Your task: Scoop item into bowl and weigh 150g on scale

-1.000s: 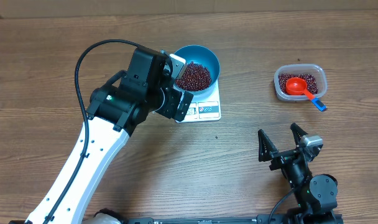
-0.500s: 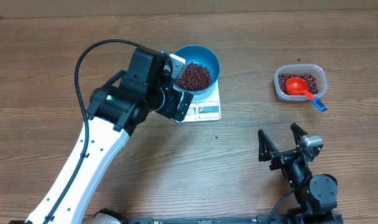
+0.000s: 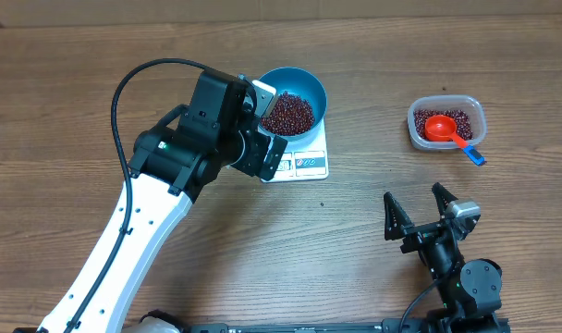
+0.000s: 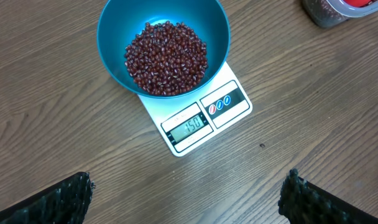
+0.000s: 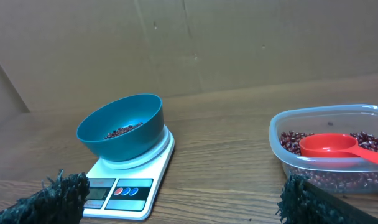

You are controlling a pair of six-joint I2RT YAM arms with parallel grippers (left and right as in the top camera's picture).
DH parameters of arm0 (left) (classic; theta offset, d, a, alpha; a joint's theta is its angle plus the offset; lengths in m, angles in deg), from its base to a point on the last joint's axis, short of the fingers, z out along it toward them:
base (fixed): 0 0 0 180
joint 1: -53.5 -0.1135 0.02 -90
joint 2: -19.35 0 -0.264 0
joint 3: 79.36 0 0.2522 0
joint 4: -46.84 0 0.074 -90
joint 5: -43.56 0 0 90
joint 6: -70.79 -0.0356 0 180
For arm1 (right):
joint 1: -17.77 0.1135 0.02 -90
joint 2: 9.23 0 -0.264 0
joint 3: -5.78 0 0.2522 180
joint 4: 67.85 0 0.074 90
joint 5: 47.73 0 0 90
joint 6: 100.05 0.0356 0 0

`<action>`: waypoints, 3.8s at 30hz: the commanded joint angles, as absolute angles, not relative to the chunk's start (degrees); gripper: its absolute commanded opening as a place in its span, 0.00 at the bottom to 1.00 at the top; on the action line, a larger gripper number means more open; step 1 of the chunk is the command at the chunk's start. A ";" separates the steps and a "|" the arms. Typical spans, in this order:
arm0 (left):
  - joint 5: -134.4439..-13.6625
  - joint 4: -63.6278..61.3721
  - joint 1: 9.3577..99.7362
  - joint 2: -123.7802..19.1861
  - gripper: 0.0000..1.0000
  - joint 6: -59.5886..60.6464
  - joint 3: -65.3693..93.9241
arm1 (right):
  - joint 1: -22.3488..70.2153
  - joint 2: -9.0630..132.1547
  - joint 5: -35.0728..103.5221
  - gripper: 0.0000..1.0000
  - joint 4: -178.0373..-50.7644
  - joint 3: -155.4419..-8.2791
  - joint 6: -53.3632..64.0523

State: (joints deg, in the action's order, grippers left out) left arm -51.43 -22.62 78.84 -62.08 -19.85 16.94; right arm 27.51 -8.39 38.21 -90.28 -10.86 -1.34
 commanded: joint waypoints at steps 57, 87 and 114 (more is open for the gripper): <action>-61.33 30.34 61.77 19.21 1.00 2.64 -65.33 | 27.33 -9.06 38.76 1.00 -90.00 -10.25 -1.78; -61.29 30.01 61.77 19.12 1.00 0.06 -65.33 | 27.33 -9.06 38.76 1.00 -90.02 -10.25 -1.78; -61.29 30.01 61.77 19.12 1.00 0.08 -65.33 | 27.33 -9.06 38.76 1.00 -90.00 -10.22 -1.78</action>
State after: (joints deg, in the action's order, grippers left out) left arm -60.83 29.75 62.08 18.60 1.41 -64.89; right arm 27.51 -8.43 38.21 -90.24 -10.53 -1.32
